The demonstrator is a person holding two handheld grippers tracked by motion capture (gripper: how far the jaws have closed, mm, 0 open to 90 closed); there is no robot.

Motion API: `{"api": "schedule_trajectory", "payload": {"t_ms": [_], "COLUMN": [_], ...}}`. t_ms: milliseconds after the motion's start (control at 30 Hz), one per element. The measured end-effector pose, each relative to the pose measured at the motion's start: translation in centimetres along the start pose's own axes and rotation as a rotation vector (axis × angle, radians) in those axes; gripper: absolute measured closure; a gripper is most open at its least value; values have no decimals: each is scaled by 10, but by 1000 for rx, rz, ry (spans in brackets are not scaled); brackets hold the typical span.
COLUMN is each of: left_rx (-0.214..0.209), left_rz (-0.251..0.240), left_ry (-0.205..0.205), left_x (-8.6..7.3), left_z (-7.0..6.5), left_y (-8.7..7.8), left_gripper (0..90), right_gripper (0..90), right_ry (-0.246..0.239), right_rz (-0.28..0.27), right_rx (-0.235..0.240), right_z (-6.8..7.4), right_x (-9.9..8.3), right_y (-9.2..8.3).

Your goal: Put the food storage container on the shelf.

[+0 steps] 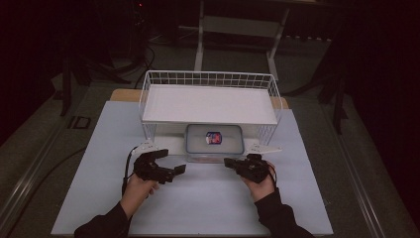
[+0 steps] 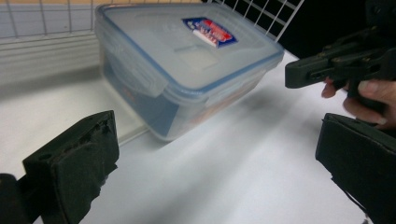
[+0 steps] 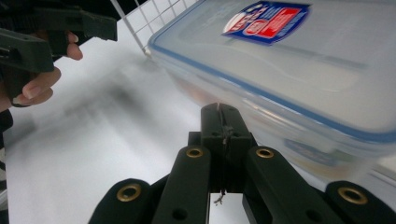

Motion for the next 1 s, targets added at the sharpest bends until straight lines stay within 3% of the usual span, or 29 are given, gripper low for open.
{"api": "schedule_trajectory", "payload": {"t_ms": [167,500,633,800,1000], "left_rx": [-1,4,8,-2,-1], "left_rz": [15,14,9,18,5], "left_ry": [2,2,20,38,31], "left_x": [-6,-8,-7,-8,-7], "left_z": [0,4,2,1,1], "left_y": [3,4,4,5,4], "left_gripper": [0,0,0,0,0], "right_gripper": [900,900,900,900,900], "right_ry": [-5,6,30,9,31], "right_rz": [20,31,17,16,1], "right_rx": [-5,-35,-41,-74,-85], "right_z": [0,-12,-19,-26,-34], "right_x": [-1,2,3,7,12], "right_y": [14,31,35,42,49]}}
Point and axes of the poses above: each handheld gripper's, and its own axes: y roughly forward along the jaws, x roughly out of its top, z roughly to its left, the point moved 9 cm from there along y, roughly forward along the jaws, and after that the axes turned 8 degrees about x, right-handed, at the moved point
